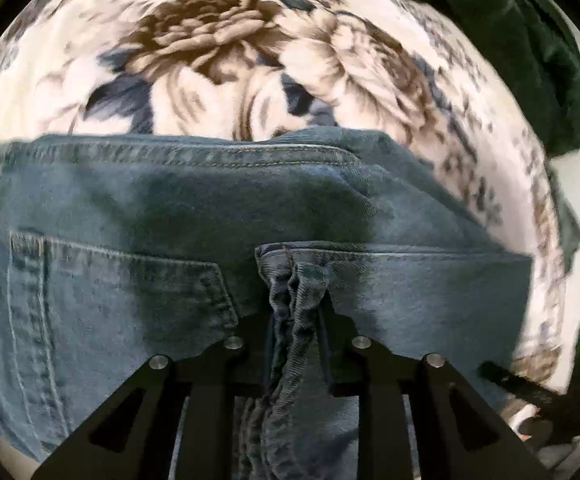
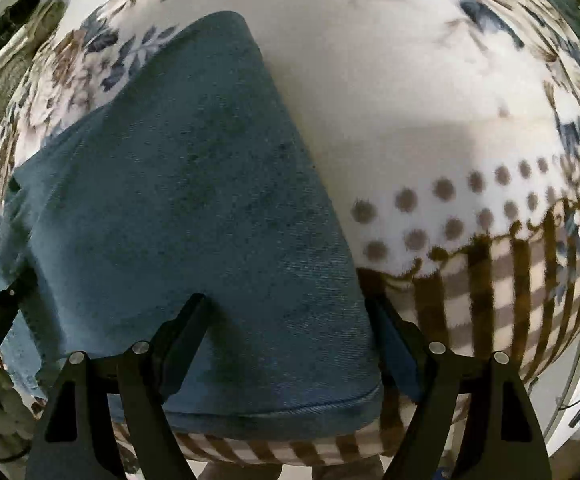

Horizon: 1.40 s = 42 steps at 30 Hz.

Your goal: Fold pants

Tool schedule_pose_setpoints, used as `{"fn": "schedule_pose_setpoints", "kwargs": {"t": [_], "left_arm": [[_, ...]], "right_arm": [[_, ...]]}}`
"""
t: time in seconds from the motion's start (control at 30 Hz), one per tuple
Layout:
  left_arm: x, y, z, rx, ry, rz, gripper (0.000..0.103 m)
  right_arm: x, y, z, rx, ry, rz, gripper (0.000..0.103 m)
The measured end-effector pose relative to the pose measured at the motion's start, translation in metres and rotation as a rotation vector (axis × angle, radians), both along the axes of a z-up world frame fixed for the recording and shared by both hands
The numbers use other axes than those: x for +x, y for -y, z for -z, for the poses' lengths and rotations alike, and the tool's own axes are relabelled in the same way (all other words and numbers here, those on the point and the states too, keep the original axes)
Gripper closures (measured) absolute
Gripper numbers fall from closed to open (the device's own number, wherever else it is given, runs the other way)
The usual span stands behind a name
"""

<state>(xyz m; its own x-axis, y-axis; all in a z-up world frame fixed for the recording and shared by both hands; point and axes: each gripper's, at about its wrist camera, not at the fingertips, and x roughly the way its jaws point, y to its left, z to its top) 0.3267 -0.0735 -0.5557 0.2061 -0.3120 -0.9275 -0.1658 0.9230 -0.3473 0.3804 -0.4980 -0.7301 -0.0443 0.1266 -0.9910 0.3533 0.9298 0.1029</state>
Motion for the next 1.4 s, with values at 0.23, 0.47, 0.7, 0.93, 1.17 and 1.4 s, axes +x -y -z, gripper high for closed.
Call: {"fn": "schedule_pose_setpoints", "kwargs": {"t": [0.23,0.47,0.7,0.93,1.17,1.4], "left_arm": [[-0.068,-0.082,-0.051,-0.140,0.083,-0.309,0.020],[-0.178,-0.199,-0.033,-0.152,0.036,-0.856,0.022],[-0.183,-0.238,0.022,-0.313,0.128,-1.018,0.061],[-0.186,-0.219,-0.020,-0.213,0.306,-0.887,0.077],[-0.163,-0.237,0.023,-0.262,0.245,-0.899,0.063],[-0.163,-0.221,-0.005,-0.167,0.342,-0.884,0.077]], "right_arm": [[0.015,-0.023,-0.023,-0.073,0.015,-0.040,0.020],[0.011,-0.034,-0.051,-0.121,0.031,-0.046,0.020],[0.024,-0.077,-0.037,-0.176,-0.029,-0.130,0.020],[0.031,-0.102,-0.033,-0.187,-0.049,-0.147,0.020],[0.035,-0.124,-0.019,-0.135,-0.086,-0.146,0.020],[0.030,-0.140,-0.016,-0.121,-0.058,-0.199,0.020]]}}
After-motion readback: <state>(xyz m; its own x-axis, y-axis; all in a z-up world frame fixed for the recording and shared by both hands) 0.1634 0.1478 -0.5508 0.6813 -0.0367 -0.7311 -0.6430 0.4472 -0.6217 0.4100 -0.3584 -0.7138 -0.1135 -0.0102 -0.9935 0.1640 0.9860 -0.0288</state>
